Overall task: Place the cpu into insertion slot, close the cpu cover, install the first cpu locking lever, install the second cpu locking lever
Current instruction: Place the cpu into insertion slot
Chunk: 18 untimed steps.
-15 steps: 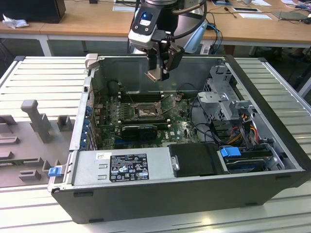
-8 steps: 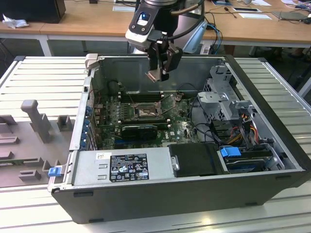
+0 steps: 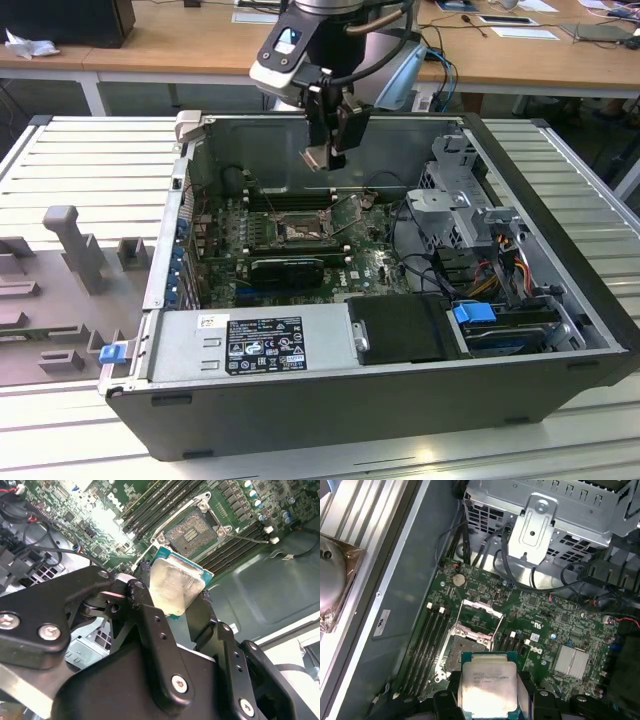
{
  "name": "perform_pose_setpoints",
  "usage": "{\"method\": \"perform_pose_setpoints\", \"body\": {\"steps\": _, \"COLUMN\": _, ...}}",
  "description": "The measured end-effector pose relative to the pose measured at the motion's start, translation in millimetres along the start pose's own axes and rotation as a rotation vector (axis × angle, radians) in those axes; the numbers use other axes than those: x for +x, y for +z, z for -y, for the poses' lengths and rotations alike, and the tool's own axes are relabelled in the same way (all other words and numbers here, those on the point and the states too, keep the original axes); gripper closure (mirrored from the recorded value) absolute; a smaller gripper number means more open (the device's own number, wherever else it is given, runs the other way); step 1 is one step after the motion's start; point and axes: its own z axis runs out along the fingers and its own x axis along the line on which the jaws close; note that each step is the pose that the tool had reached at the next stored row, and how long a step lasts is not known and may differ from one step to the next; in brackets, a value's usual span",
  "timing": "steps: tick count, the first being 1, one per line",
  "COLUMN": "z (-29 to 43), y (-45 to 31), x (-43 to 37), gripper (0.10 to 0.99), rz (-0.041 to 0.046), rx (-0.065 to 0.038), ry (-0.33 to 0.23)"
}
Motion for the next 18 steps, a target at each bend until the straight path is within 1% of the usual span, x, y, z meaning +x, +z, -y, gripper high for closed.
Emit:
{"method": "perform_pose_setpoints", "body": {"steps": 2, "z": 1.4, "y": 0.7, "x": 0.5, "gripper": 0.561, "rz": 0.0013, "rx": 0.000, "ry": 0.015}}
{"method": "perform_pose_setpoints", "body": {"steps": 8, "z": 1.8, "y": 2.3, "x": 0.5, "gripper": 0.561, "rz": 0.0032, "rx": -0.001, "ry": 0.038}}
{"method": "perform_pose_setpoints", "body": {"steps": 13, "z": 2.4, "y": 9.1, "x": 0.4, "gripper": 0.561, "rz": 0.0050, "rx": -0.001, "ry": 0.057}}
{"method": "perform_pose_setpoints", "body": {"steps": 18, "z": 2.5, "y": 10.7, "x": 0.4, "gripper": 0.561, "rz": 0.0065, "rx": -0.001, "ry": 0.075}}
